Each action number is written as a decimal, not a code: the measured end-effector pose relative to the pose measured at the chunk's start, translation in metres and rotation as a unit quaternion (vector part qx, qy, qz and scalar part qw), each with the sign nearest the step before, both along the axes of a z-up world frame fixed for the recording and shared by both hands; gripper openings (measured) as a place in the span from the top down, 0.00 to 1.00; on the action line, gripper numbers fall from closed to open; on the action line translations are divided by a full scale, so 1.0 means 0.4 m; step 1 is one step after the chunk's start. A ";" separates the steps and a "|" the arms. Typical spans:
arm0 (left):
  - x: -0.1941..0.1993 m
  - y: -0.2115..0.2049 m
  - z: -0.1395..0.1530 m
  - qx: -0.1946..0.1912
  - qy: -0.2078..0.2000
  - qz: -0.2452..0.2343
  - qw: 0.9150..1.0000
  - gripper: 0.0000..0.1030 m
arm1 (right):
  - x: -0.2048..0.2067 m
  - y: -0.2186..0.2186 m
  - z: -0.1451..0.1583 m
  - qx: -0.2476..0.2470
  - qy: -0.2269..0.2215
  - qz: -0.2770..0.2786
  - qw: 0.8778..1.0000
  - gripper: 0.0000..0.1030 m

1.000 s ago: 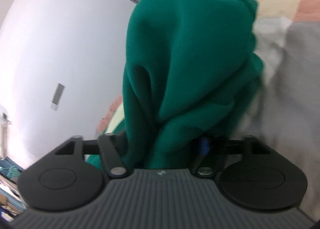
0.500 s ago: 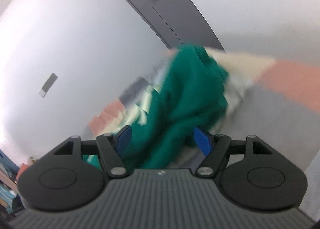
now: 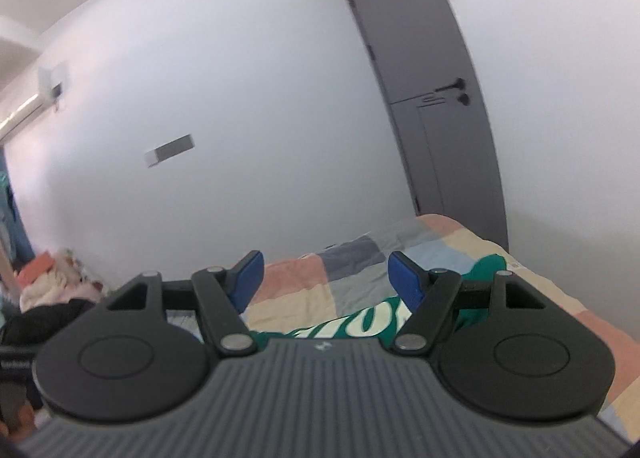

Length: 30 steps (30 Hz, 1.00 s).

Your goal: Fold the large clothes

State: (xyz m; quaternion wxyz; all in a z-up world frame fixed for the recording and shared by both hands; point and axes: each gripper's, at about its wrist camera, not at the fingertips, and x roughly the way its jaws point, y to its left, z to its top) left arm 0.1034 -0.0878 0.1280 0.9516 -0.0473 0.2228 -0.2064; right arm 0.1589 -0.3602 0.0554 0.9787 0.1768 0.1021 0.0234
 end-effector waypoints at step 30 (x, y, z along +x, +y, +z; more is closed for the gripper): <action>-0.153 -0.018 -0.074 0.047 -0.022 -0.026 0.998 0.20 | -0.177 0.150 -0.108 -0.059 0.097 0.003 0.994 0.31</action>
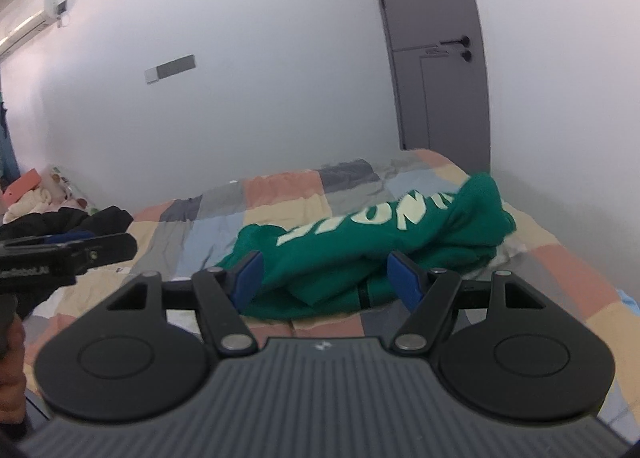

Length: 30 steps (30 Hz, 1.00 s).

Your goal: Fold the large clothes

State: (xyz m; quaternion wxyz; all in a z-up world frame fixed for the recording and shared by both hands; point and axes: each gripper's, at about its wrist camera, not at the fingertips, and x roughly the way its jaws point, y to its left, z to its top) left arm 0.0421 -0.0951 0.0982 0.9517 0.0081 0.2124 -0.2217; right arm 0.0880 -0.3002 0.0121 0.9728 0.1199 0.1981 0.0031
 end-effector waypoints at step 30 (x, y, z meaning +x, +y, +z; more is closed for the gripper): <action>-0.012 -0.008 0.002 0.006 -0.007 0.009 1.000 0.04 | -0.028 -0.007 -0.001 -0.008 0.009 -0.004 1.000 0.31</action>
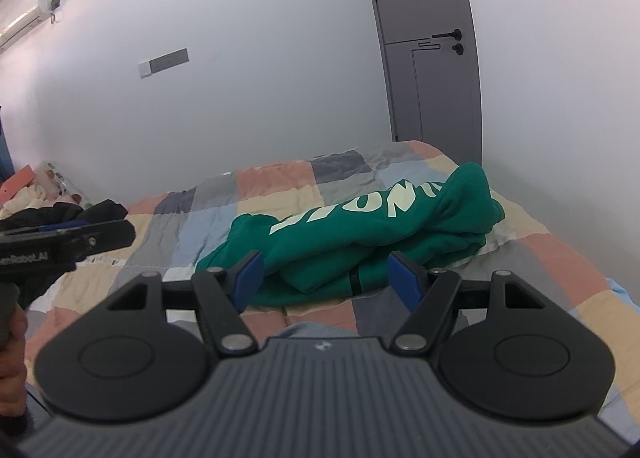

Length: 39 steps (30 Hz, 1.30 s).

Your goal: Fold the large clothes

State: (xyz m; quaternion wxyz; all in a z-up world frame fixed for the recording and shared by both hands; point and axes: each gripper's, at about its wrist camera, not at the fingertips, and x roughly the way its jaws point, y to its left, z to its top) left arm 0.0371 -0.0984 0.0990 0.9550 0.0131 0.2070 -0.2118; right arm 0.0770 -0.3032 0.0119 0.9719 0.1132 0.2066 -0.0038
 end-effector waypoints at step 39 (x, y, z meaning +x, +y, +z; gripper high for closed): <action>-0.022 0.007 0.010 0.009 0.004 0.029 1.000 0.00 | 0.004 0.013 -0.001 -0.016 0.009 -0.025 1.000 0.00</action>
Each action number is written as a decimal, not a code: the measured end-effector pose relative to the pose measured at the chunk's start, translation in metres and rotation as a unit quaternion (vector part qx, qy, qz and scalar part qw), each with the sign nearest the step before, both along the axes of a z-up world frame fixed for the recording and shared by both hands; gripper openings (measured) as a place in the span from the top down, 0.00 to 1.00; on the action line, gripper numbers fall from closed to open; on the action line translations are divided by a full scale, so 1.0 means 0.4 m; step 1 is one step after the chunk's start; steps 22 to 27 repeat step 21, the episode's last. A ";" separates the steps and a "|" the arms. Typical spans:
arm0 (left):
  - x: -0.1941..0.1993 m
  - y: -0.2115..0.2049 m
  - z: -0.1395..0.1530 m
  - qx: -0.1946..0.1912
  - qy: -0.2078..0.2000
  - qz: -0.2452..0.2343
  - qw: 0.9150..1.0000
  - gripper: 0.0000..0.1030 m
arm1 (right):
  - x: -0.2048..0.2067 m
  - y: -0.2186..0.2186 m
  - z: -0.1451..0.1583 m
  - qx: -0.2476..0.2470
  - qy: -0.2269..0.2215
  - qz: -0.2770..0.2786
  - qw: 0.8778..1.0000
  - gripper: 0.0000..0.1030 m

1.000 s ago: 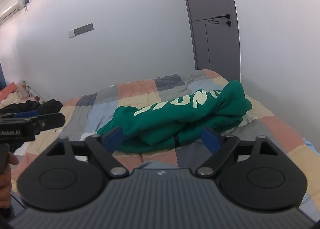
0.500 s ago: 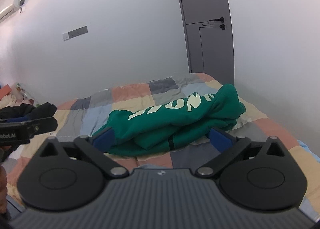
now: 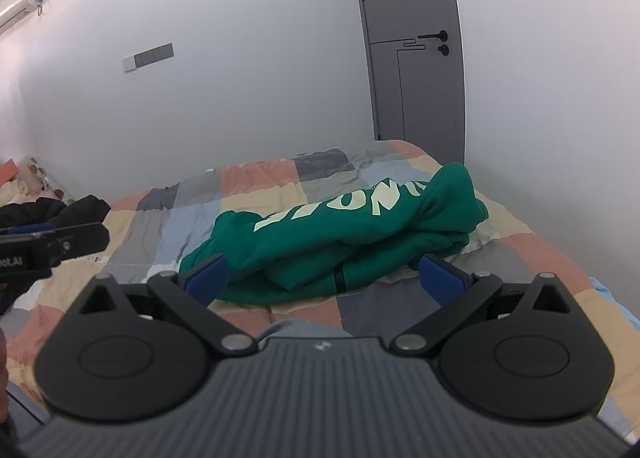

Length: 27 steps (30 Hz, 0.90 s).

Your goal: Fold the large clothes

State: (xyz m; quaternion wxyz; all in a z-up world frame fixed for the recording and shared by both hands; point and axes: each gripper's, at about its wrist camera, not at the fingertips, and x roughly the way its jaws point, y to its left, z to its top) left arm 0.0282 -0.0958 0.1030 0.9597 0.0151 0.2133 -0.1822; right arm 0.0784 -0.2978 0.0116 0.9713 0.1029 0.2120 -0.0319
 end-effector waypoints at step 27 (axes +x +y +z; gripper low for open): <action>-0.026 0.011 0.010 -0.002 -0.011 -0.003 1.000 0.00 | -0.005 0.004 -0.001 -0.003 -0.001 -0.001 1.000 0.00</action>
